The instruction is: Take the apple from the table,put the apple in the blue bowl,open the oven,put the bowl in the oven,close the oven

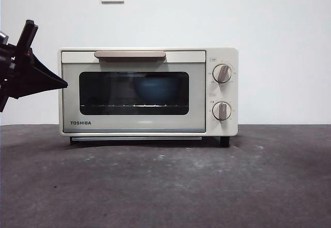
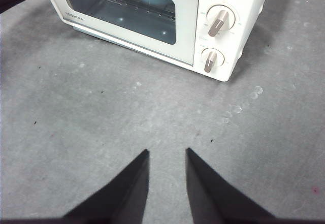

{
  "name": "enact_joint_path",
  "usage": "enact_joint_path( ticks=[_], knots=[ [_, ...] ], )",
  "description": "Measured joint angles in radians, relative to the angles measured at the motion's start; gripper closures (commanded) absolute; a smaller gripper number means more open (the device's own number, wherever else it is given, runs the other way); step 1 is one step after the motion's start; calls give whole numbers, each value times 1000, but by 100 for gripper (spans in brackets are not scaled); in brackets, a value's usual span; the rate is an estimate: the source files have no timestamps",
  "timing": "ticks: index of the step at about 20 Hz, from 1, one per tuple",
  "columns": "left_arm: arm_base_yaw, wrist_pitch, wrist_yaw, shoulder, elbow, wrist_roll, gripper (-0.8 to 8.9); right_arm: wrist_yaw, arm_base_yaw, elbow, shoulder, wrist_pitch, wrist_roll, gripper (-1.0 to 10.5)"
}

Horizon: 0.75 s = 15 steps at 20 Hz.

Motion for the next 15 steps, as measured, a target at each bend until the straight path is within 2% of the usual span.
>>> enact_joint_path(
  ticks=[5, 7, 11, 15],
  knots=[
    [-32, -135, 8, -89, 0, 7, 806, 0, 0, 0, 0, 0, 3, 832],
    [-61, -249, -16, -185, 0, 53, 806, 0, 0, 0, 0, 2, 3, 833],
    [-153, -544, -159, -417, 0, 202, 806, -6, 0, -53, -3, 148, -3, 833],
    [-239, -801, -314, -662, 0, 307, 806, -85, 0, -198, -3, 364, -21, 833]
  ],
)
